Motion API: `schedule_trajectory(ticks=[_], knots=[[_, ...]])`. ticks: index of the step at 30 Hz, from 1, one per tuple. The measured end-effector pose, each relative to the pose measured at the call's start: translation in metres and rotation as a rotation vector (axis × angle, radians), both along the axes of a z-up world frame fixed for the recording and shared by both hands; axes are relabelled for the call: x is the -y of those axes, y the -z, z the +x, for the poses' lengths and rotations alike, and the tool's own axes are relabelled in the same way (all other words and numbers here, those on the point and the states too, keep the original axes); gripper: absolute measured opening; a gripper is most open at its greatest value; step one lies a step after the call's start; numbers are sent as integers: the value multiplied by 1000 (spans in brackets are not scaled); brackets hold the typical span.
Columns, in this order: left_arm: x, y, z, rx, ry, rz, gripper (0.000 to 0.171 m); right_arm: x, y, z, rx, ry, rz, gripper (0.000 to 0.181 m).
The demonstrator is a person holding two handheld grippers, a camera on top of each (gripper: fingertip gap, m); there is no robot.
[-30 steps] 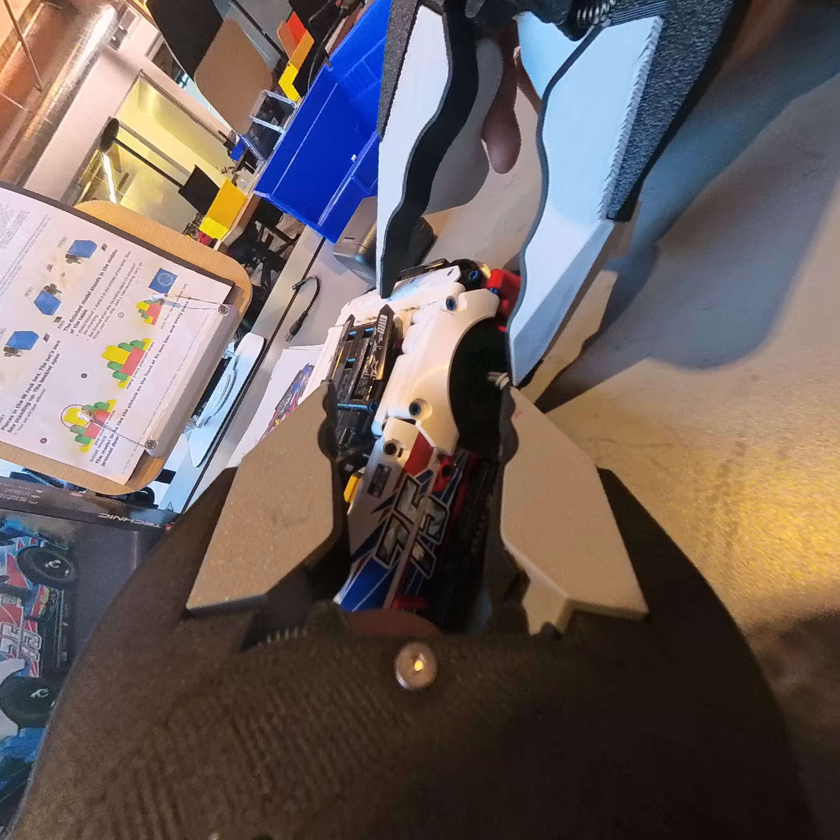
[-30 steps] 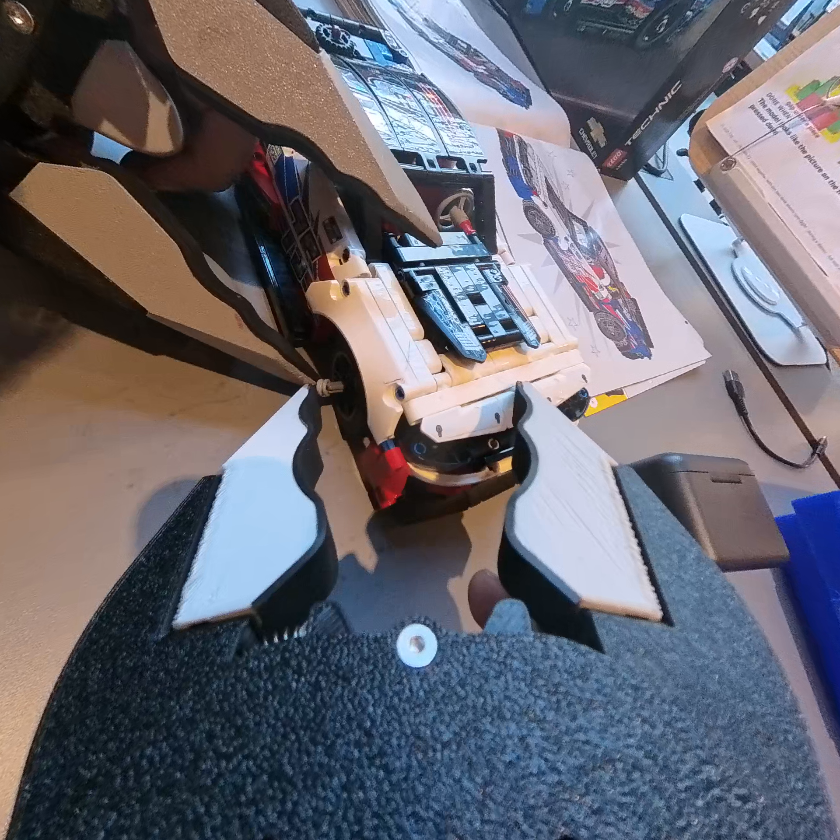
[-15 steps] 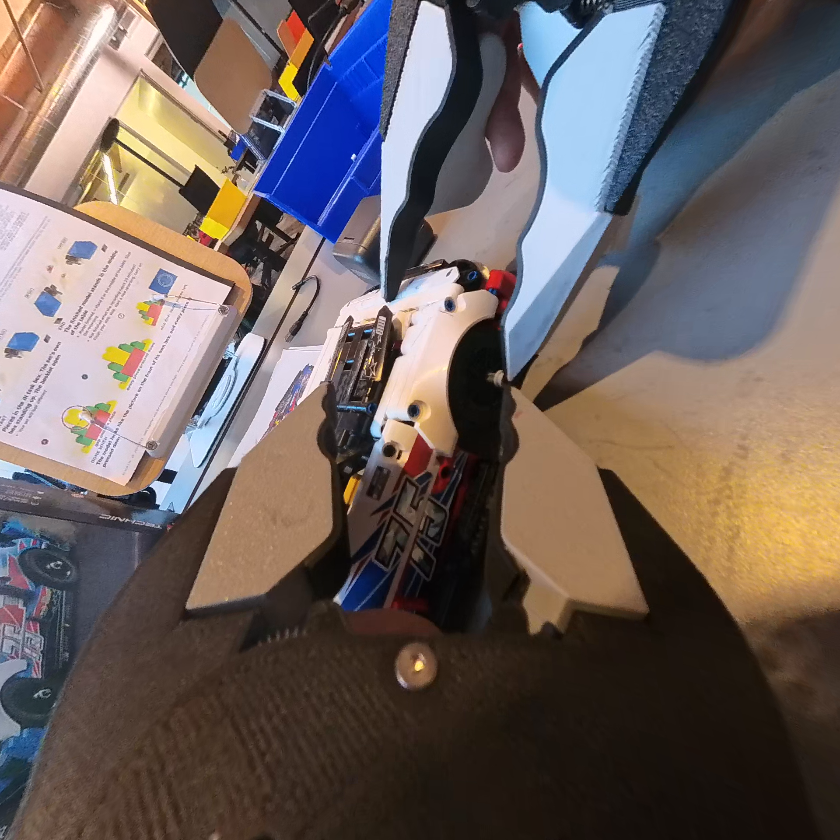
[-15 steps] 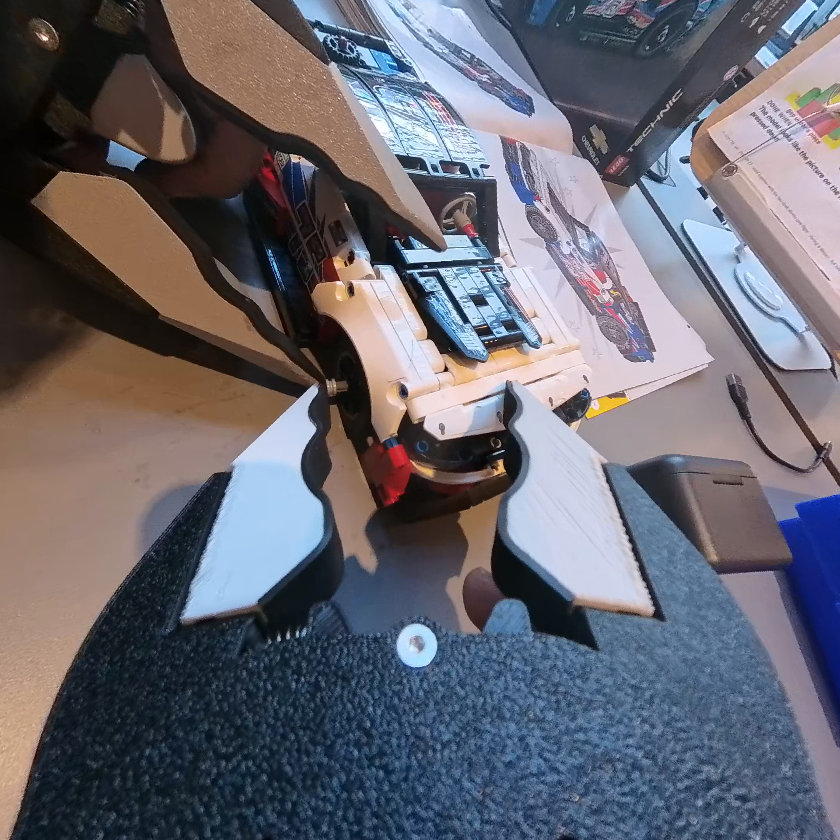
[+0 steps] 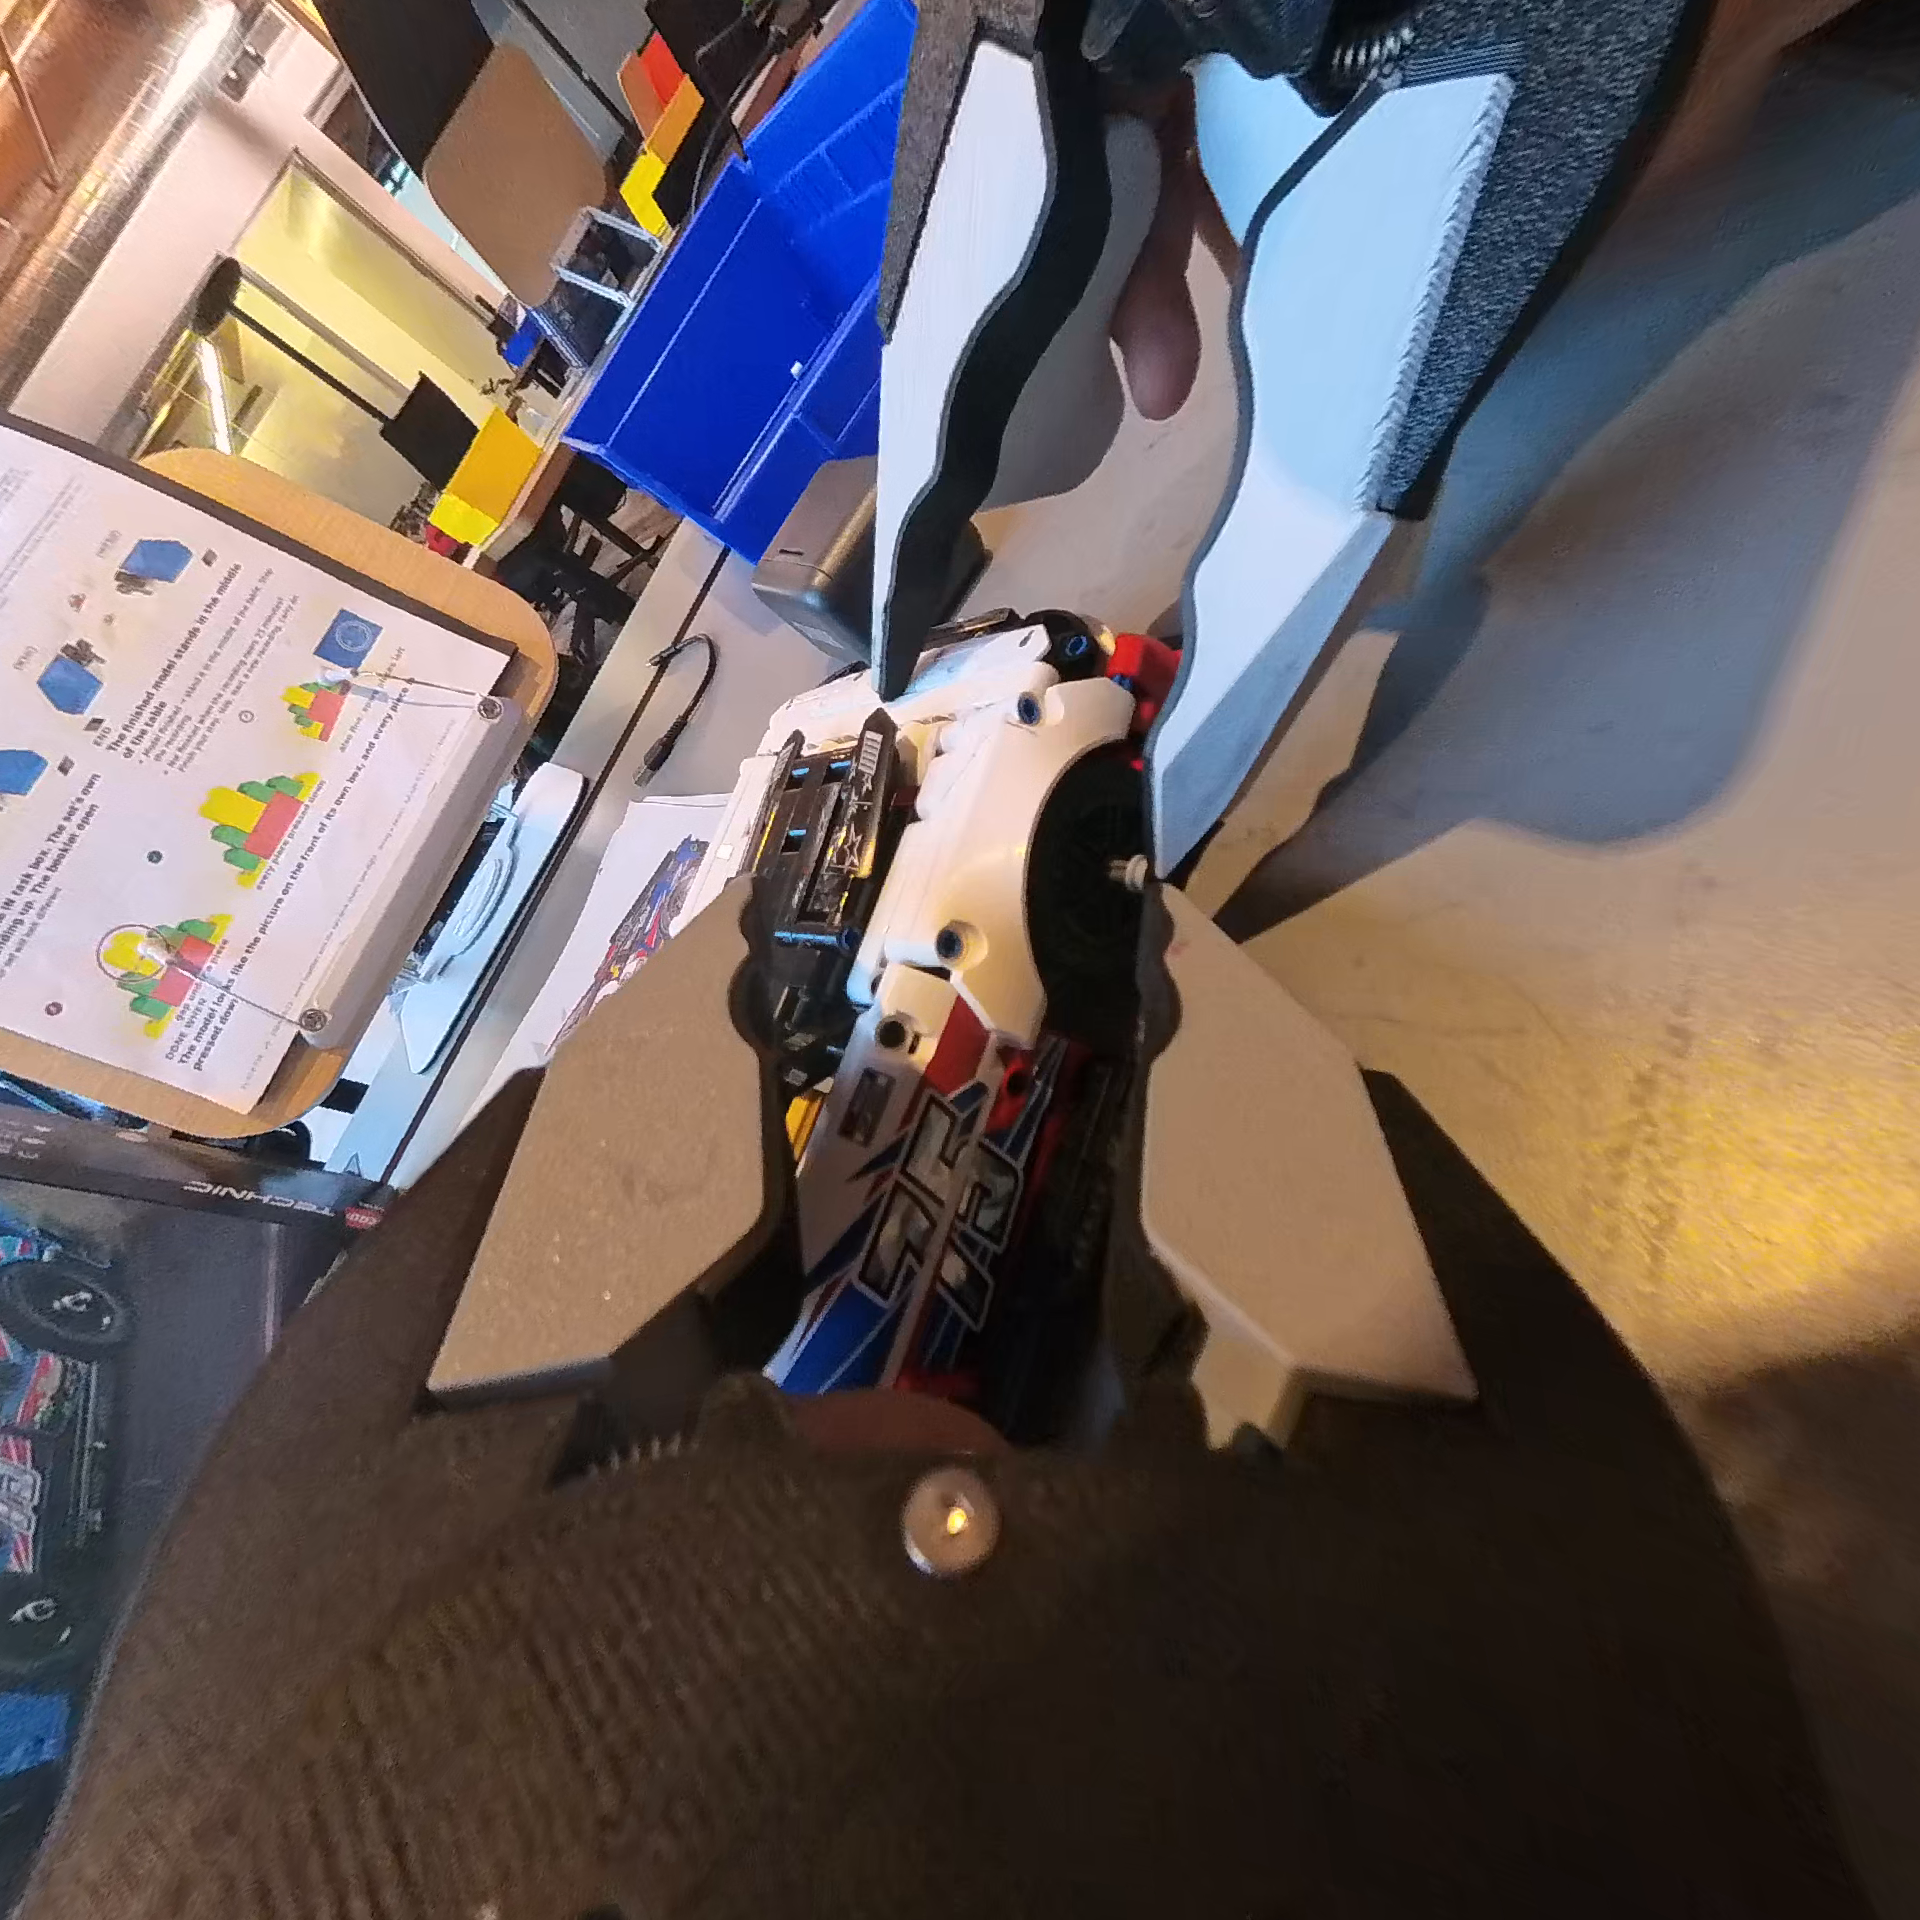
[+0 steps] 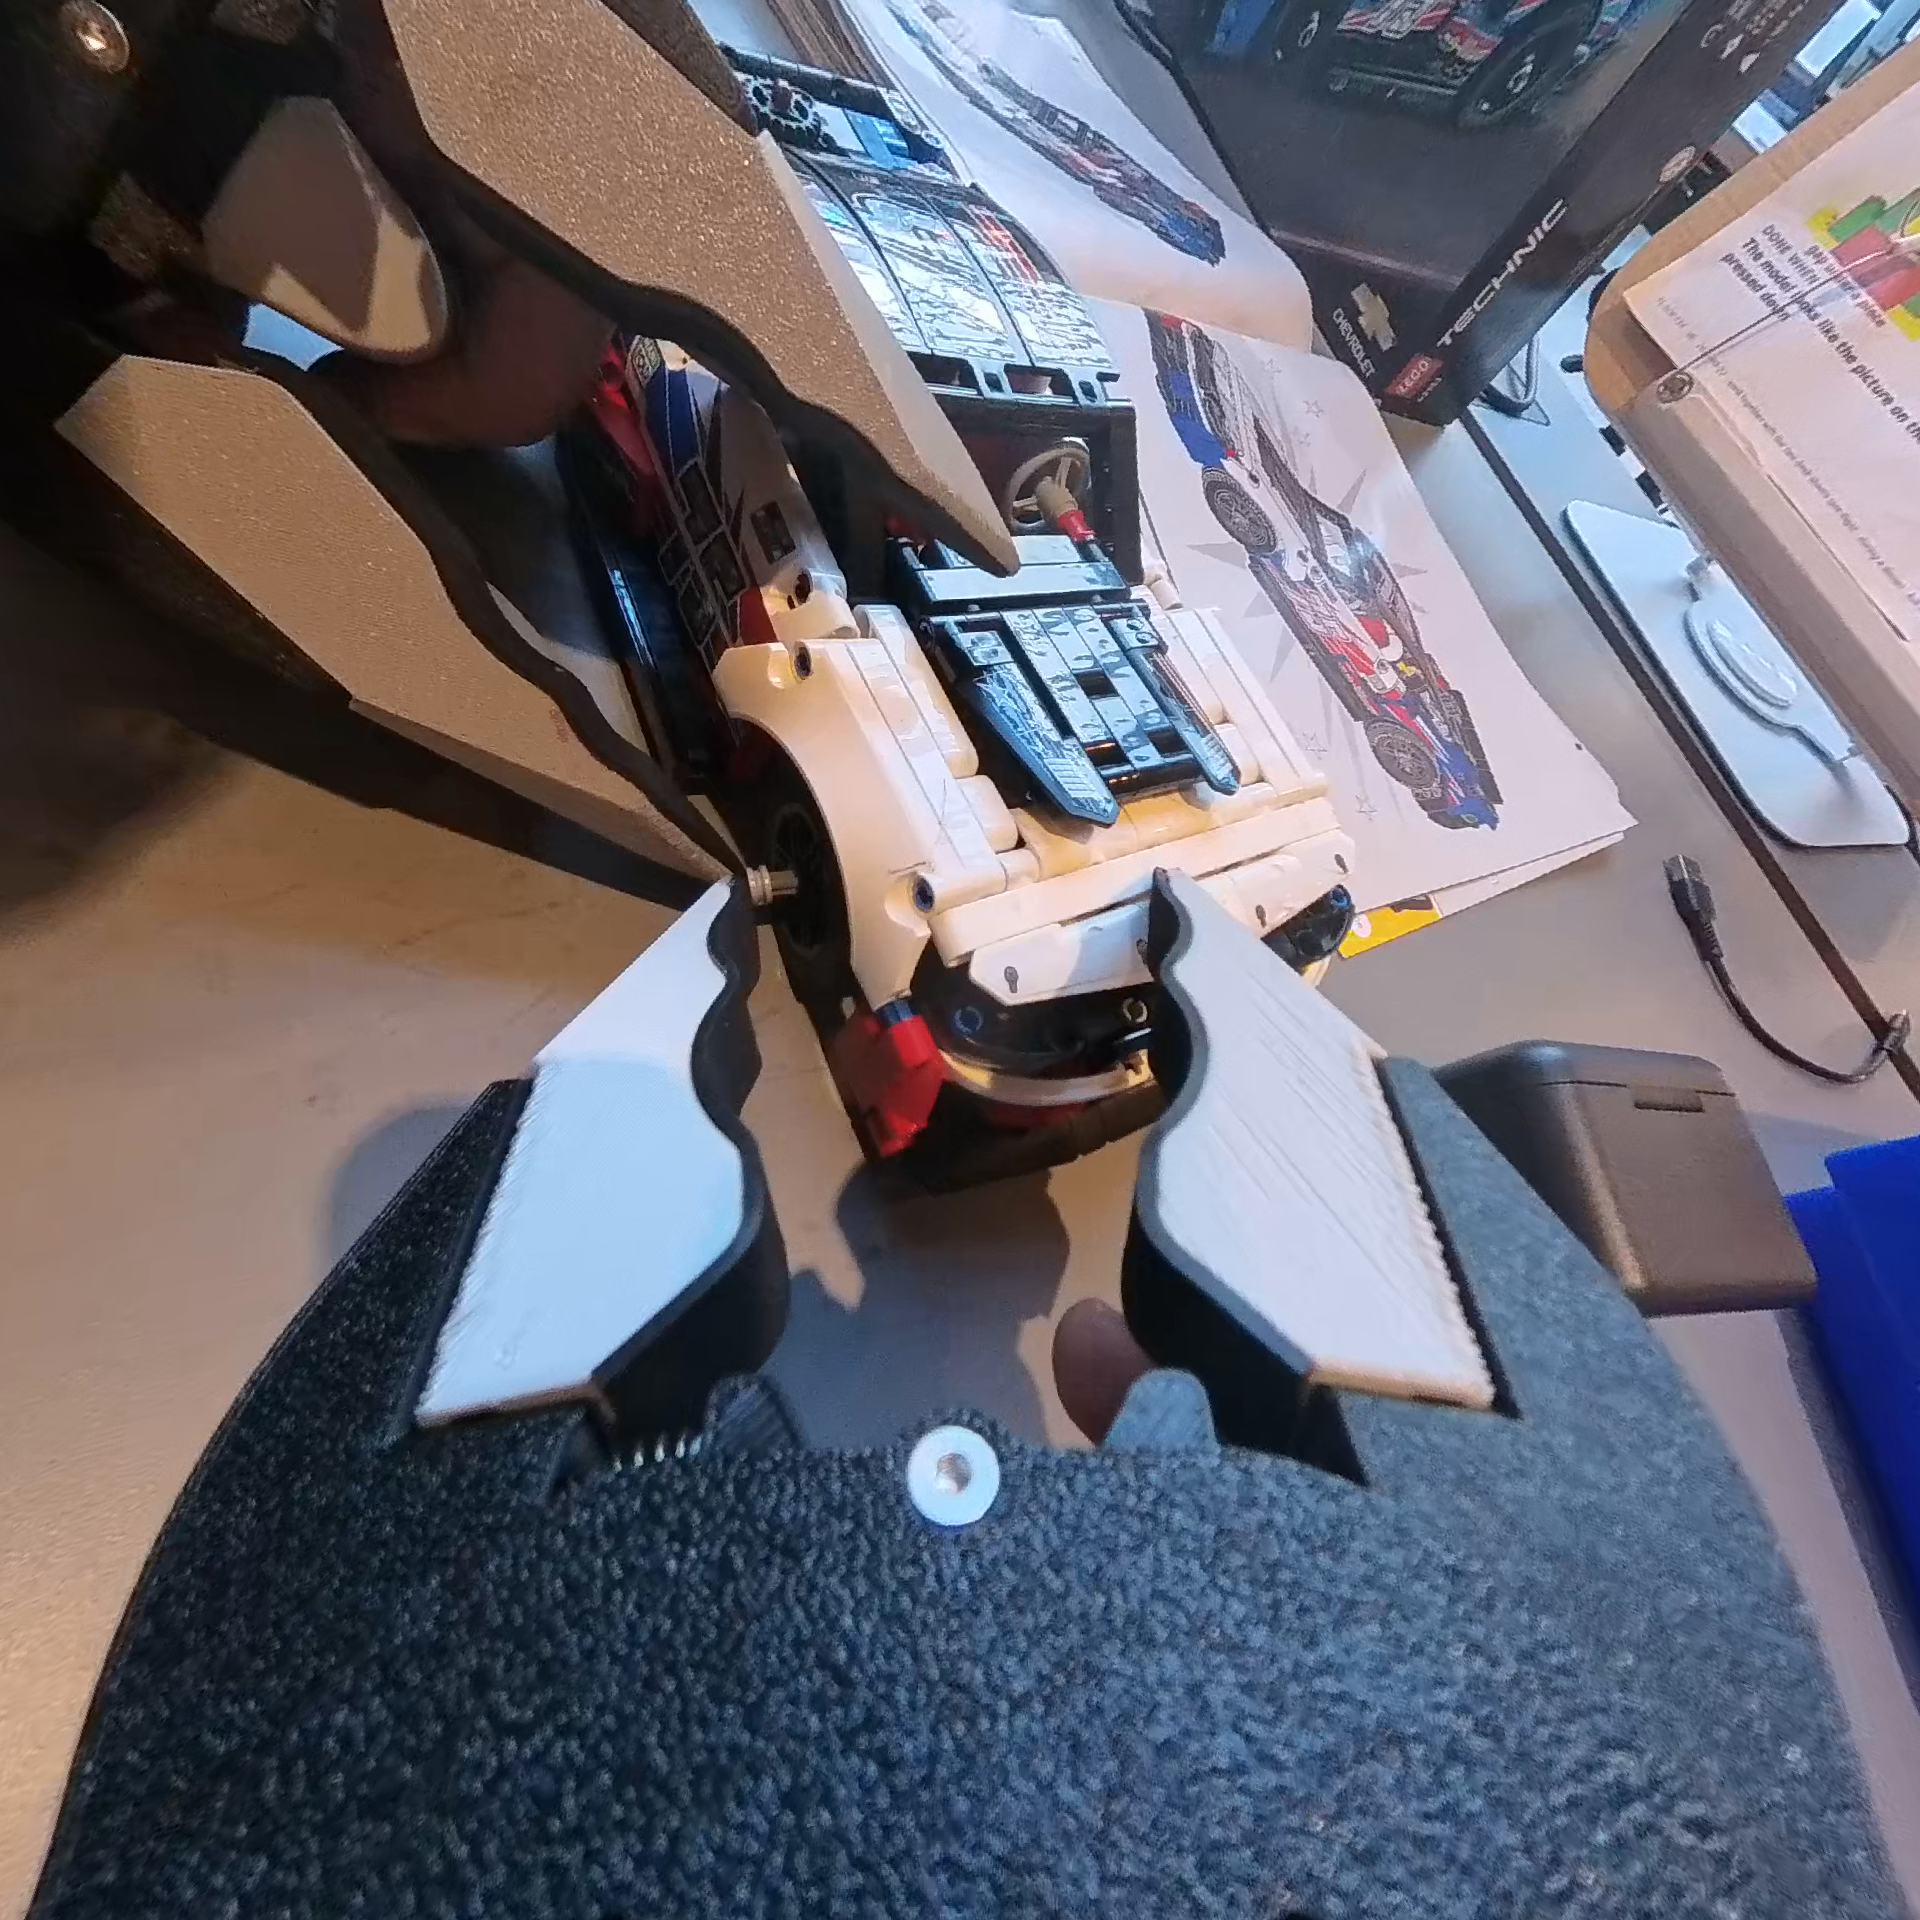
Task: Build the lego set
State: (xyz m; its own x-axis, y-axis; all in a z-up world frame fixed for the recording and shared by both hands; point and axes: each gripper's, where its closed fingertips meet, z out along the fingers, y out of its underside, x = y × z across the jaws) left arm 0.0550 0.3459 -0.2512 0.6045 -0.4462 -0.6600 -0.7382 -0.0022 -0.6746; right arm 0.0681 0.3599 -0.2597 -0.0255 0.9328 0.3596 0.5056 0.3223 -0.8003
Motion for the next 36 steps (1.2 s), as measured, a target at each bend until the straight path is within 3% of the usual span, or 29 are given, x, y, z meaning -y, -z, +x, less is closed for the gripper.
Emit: schedule_trajectory(ticks=[13,17,20,22,24,28,33,36], knots=[[7,-3,1,0,6,-54,63,0,0,-4,1,-10,-8,69],[36,-38,10,111,150,-162,64,0,0,-7,2,-14,-6,69],[19,-65,-20,82,168,-254,86,0,0,-7,1,-13,-7,69],[2,-78,-35,71,253,-322,88,0,0,-7,1,-12,-5,69],[-9,-74,-47,60,362,-509,90,0,0,-7,1,-10,-4,69],[-33,-42,-65,18,494,-886,91,0,0,-8,1,-9,-4,69],[-74,-7,-65,-30,463,-1075,100,-1,0,-8,0,-10,-5,70],[-65,3,-53,-19,506,-1220,104,-1,0,-8,0,-11,-6,69]])
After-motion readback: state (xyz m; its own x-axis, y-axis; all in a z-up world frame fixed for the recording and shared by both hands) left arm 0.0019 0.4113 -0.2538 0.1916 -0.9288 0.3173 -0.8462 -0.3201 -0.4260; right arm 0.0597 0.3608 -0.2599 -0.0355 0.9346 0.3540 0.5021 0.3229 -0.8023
